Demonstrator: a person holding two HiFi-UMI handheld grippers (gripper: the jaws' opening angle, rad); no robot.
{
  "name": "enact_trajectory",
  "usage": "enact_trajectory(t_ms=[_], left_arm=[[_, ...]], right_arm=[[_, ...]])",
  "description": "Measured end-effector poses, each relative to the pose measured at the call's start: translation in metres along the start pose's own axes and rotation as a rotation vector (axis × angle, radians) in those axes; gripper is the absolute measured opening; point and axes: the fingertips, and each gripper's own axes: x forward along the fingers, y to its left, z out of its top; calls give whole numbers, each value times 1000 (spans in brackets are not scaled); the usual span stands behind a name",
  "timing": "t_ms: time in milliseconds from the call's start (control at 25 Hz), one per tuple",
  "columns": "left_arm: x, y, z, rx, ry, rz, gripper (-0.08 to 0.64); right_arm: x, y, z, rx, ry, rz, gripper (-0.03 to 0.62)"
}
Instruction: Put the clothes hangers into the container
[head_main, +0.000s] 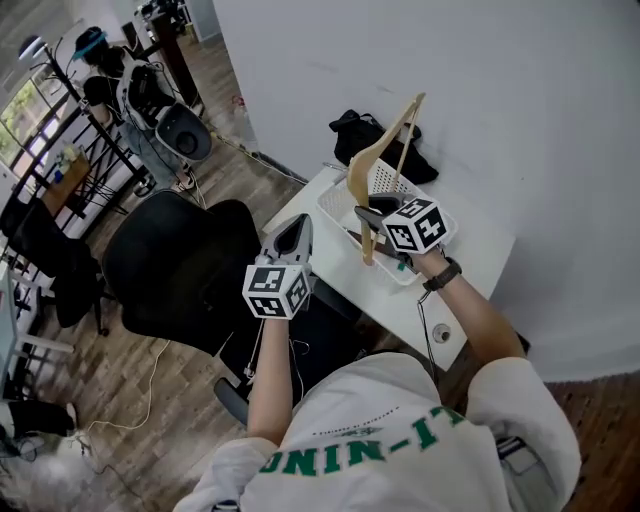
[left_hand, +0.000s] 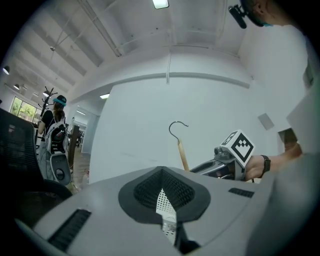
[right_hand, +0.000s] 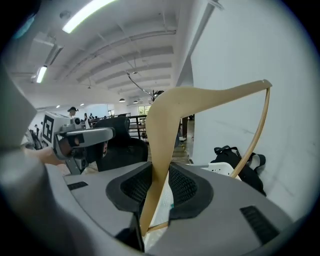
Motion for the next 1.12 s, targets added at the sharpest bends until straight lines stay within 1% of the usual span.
enact_trajectory(t_ms=[160,320,440,720,800,920,1000,1120], left_arm=[[19,-9,-6,-1,14,-41,3],[35,-9,-11,-7,29,-68,3],[47,-9,-14,-15,38,-80,3],[62,-9,-20,-38,44,-87,3],[69,-12,-18,-43,49,-88,3],[77,-12,-19,-49,54,-89,3],[81,-7,-22,-55,58,-83,3],[87,-2,-28,-68,68,-70,3]], right_arm=[[-9,-17,-4,112,-8,39,117],[-6,-31,-11,224,14,84,117],[-8,-40,-13,280,24,104,117],[-18,-47,-7,322,43,133,117],[-25,-58,1,325,46,115,115],[-25,-74,5,293,68,82,114],[-14,-82,-6,281,113,81,114],[8,-90,-38,277,211,88,114]])
